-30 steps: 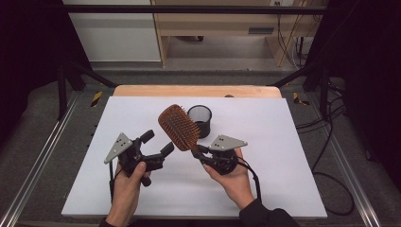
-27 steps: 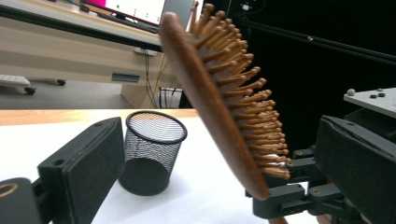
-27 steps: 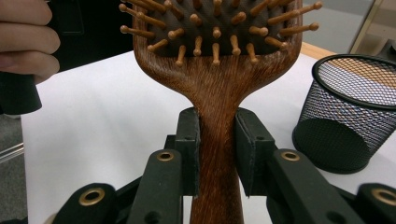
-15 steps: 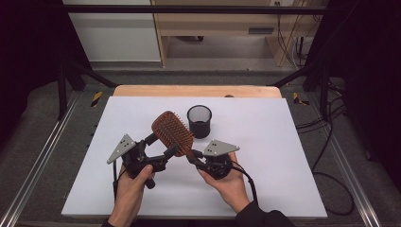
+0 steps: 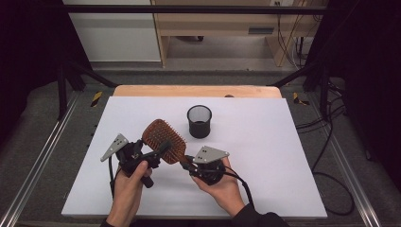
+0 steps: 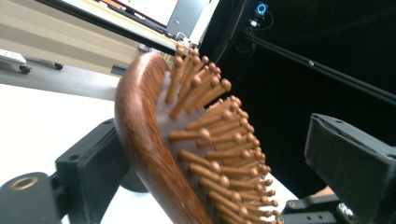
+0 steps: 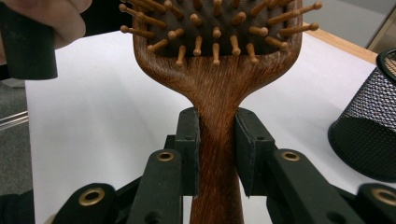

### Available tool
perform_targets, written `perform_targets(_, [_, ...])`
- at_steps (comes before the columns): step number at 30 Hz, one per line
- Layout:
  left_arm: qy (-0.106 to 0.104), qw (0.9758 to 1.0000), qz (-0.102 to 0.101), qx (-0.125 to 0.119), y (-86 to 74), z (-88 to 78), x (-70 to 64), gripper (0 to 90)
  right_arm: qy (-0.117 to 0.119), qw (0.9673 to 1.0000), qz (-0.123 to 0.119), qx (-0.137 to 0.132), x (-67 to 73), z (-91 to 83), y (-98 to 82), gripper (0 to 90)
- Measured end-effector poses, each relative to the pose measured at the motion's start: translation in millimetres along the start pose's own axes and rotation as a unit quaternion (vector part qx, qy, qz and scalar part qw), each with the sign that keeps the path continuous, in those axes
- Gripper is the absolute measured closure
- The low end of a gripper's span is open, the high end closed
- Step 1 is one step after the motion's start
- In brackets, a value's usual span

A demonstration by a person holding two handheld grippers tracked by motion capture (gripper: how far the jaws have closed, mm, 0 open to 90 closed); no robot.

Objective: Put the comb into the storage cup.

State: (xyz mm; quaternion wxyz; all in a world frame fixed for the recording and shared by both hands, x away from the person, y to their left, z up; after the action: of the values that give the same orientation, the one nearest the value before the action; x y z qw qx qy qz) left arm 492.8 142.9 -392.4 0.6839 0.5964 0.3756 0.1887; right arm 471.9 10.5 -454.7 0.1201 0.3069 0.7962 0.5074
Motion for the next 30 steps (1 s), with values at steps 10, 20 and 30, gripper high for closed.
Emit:
perform_targets(10, [-0.003,0.9996,-0.029,-0.003,0.1,-2.9,1.8,24.7,-0.001,1.0000,-0.003,-0.004,2.1,0.3,-0.1,72.8])
perform_targets(20, [0.002,0.9992,-0.040,0.006,-2.1,-3.7,3.4,33.3,-0.009,0.9999,-0.009,-0.005,3.7,0.7,-0.5,72.8])
perform_targets(30, [0.007,0.9987,-0.050,0.011,-4.6,-4.6,5.8,39.0,-0.013,0.9999,-0.011,-0.003,4.6,2.5,-2.6,72.8])
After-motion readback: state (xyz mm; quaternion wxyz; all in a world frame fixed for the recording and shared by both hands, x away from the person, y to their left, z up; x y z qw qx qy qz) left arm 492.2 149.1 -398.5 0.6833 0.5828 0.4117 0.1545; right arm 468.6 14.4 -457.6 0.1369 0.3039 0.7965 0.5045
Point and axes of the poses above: each handheld gripper's, and its own axes: z roughly forward along the jaws, y roughly out of its top, x roughly to its left, the point moved 8 cm from there along z, roughly forward along the jaws, and after that the axes turned 10 degrees about z, right-handed, at the moved point
